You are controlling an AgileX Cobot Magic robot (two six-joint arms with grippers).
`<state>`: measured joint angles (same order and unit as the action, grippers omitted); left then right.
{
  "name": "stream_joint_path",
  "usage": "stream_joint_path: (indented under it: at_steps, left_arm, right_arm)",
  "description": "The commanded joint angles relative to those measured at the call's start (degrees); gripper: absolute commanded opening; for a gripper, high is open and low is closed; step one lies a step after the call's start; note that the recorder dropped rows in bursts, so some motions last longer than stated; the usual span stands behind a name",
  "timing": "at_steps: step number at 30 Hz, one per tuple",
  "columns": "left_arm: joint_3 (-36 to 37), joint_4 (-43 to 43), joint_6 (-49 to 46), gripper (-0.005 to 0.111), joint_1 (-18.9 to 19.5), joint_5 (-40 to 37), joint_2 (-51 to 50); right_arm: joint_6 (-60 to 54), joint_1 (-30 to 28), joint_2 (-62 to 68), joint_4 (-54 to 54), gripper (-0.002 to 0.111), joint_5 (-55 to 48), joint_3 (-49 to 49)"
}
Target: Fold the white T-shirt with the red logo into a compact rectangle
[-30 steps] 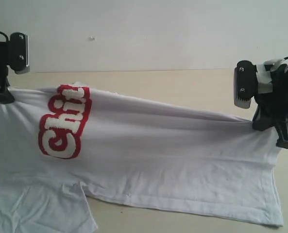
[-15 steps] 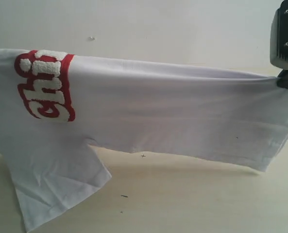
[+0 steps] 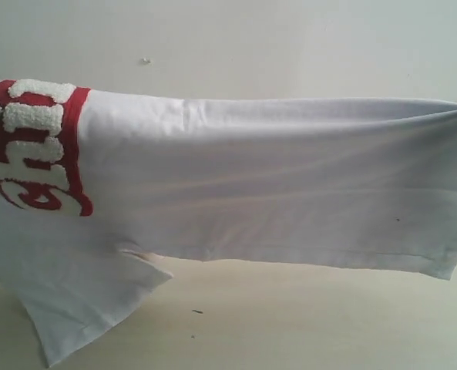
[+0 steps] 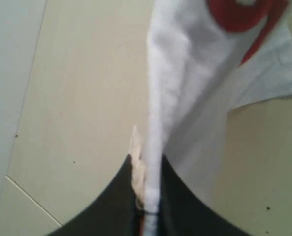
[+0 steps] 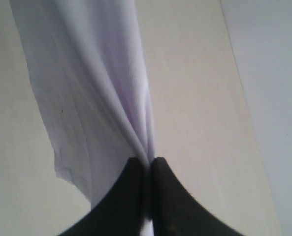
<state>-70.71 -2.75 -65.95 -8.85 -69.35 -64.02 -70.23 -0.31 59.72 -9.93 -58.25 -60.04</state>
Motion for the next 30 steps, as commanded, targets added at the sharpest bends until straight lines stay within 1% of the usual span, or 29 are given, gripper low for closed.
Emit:
stream_joint_path:
  at_steps: [1, 5, 6, 8, 12, 15, 16, 18, 21, 25, 27, 30]
  left_arm:
    - [-0.6, -4.5, 0.6, 0.007, 0.3, -0.6, 4.6]
    - [-0.6, -7.1, 2.7, 0.007, 0.1, -0.6, 10.0]
    - [-0.6, -8.1, 3.6, 0.007, -0.4, -0.6, 11.4]
    - [-0.6, -9.0, 5.7, 0.007, -2.6, -0.6, 13.5]
    - [-0.6, -8.0, 14.8, 0.006, -9.5, -0.6, 18.3]
    - [-0.6, -4.3, 22.5, 0.003, -12.0, -0.6, 23.0]
    - [-0.5, -3.5, 24.5, 0.0, -12.4, -0.6, 24.4]
    - [-0.2, -4.2, 24.9, 0.0, -13.0, -0.6, 27.0]
    - [1.9, -8.3, 25.9, 0.0, -13.5, -0.6, 30.4]
    - [7.0, -9.3, 31.7, 0.0, -13.5, -0.6, 34.3]
    - [10.1, -9.3, 32.2, 0.0, -13.8, -0.6, 36.0]
    - [15.3, -7.1, 32.2, 0.0, -14.5, -0.6, 37.5]
  right_arm:
    - [0.5, -0.3, -5.4, -1.0, 0.0, -4.8, 0.1]
    - [1.1, -0.3, -10.0, -2.8, 0.0, -6.4, 0.1]
    - [1.4, -0.3, -11.3, -3.5, 0.0, -7.0, 0.1]
    - [1.5, -0.3, -13.6, -5.0, 0.0, -8.7, 0.1]
    - [3.9, 0.4, -18.0, -9.4, 0.0, -9.4, 0.4]
    - [6.3, 2.9, -20.4, -8.7, 0.0, -11.7, 0.4]
    - [7.4, 3.5, -20.7, -7.9, 0.0, -11.7, 0.4]
    - [12.6, 5.4, -21.6, -6.7, 0.0, -11.7, 0.7]
    - [15.9, 7.8, -23.5, -7.2, 0.0, -11.7, 0.7]
    - [16.5, 10.6, -25.7, -8.7, 0.0, -11.7, 0.8]
    - [17.5, 12.1, -26.3, -9.3, 0.0, -11.7, 1.1]
    - [19.6, 13.6, -26.3, -8.9, 0.0, -11.7, 3.6]
